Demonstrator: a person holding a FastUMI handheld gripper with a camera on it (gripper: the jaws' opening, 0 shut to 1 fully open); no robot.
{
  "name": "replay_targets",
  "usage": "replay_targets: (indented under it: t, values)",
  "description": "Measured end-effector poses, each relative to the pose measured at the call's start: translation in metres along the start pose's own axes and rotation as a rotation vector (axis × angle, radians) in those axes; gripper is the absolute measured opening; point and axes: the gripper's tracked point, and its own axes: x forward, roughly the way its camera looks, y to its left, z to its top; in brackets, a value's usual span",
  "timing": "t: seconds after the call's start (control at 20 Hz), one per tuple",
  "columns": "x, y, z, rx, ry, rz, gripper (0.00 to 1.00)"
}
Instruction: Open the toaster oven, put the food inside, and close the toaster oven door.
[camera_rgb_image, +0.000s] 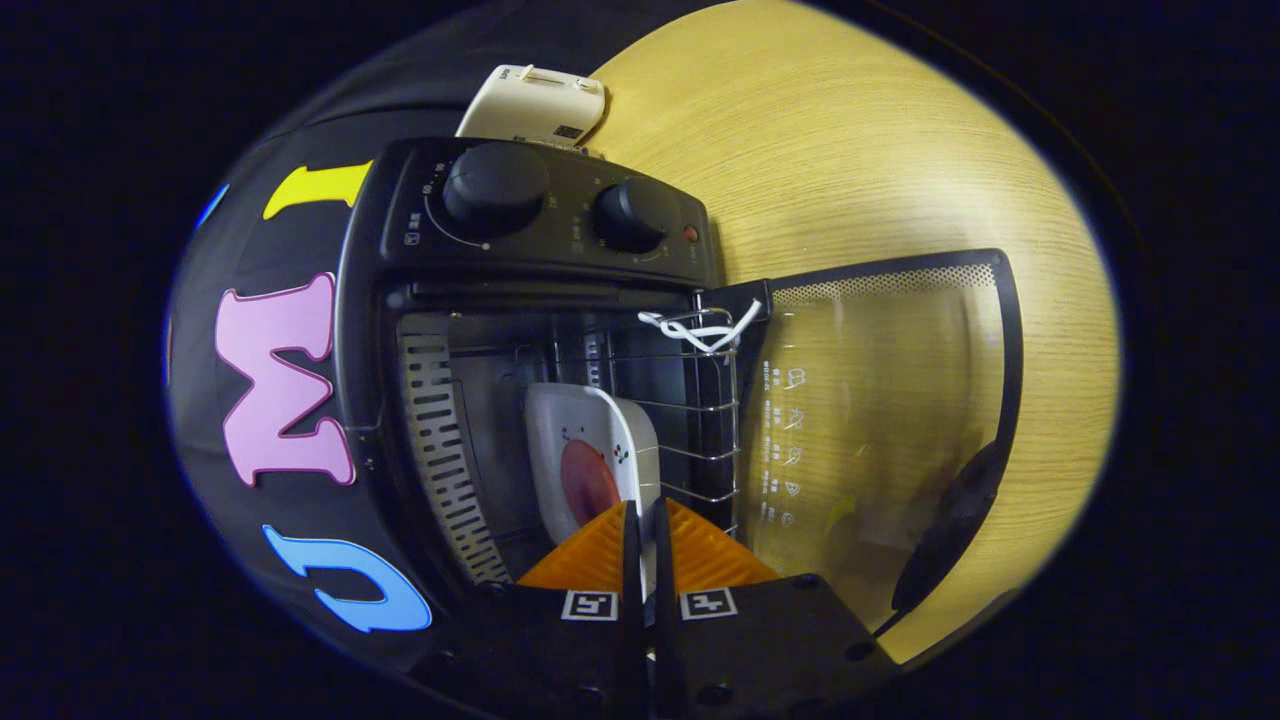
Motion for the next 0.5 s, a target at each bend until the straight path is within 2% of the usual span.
replay_targets:
  t: [0.1, 0.2, 0.3, 0.35, 0.4, 0.45, 0.5]
  values:
    - [-0.006, 0.003, 0.002, 0.003, 0.021, 0.024, 0.12]
    - [-0.009, 0.004, -0.009, 0.003, 0.070, 0.041, 0.28]
    - [-0.020, 0.003, -0.011, 0.003, 0.090, 0.059, 0.39]
    - [-0.024, 0.003, -0.011, 0.009, 0.098, 0.067, 0.62]
    - [-0.027, -0.001, -0.012, 0.005, 0.105, 0.063, 0.72]
    - [-0.035, -0.003, -0.016, -0.006, 0.121, 0.061, 0.98]
    - [-0.044, -0.003, -0.019, -0.030, 0.137, 0.069, 0.99]
